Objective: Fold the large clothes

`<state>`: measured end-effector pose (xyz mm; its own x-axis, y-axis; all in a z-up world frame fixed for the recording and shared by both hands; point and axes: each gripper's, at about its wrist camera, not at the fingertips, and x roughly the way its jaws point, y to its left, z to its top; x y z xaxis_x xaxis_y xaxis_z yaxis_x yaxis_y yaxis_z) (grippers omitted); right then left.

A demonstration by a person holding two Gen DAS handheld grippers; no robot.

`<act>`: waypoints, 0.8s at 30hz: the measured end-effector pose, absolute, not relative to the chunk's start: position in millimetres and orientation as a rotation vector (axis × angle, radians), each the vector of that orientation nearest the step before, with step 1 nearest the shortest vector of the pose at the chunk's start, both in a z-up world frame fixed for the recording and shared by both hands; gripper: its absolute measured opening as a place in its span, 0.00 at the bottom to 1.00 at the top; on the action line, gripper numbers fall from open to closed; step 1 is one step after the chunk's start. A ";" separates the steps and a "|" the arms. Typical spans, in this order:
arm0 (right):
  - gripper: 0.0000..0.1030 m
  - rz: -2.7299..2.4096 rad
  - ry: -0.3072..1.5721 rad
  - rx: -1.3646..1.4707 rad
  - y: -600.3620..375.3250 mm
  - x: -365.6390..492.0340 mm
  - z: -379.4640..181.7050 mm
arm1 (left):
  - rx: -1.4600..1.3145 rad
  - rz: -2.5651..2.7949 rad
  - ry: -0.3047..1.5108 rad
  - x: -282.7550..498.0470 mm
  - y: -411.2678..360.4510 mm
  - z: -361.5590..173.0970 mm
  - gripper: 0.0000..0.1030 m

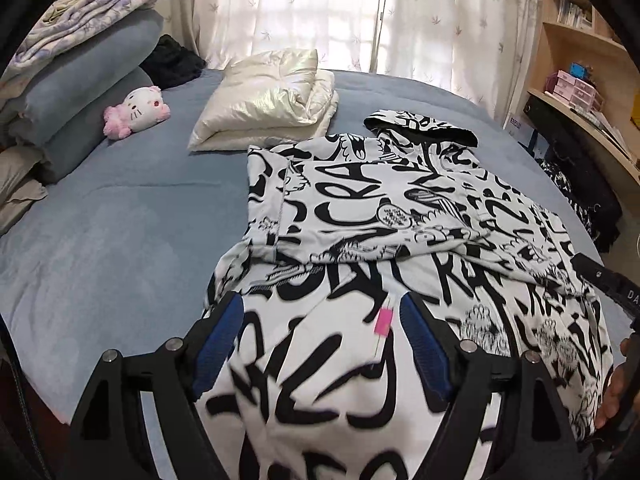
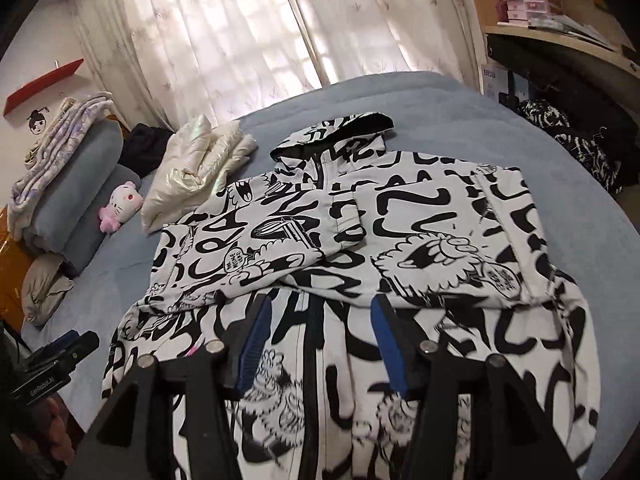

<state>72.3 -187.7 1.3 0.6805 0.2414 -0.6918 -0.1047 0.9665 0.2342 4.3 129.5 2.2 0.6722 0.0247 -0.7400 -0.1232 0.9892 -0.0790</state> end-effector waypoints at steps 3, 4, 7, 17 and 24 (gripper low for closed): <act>0.60 0.196 0.798 0.184 -192.3 56.8 1.8 | -0.128 0.091 0.837 -11.1 135.4 2.2 0.78; 0.61 0.194 0.801 0.186 -194.3 51.9 1.6 | -0.134 0.095 0.840 -16.7 138.7 2.0 0.78; 0.61 0.183 0.826 0.184 -203.7 36.9 -0.7 | -0.146 0.107 0.848 -30.9 149.6 -0.2 0.82; 0.63 0.109 0.880 0.171 -266.4 -25.3 -13.9 | -0.299 0.100 0.988 -75.1 197.7 -44.9 0.85; 0.63 0.008 0.947 0.197 -316.7 -61.8 -33.3 | -0.368 0.051 1.078 -79.5 199.1 -79.1 0.85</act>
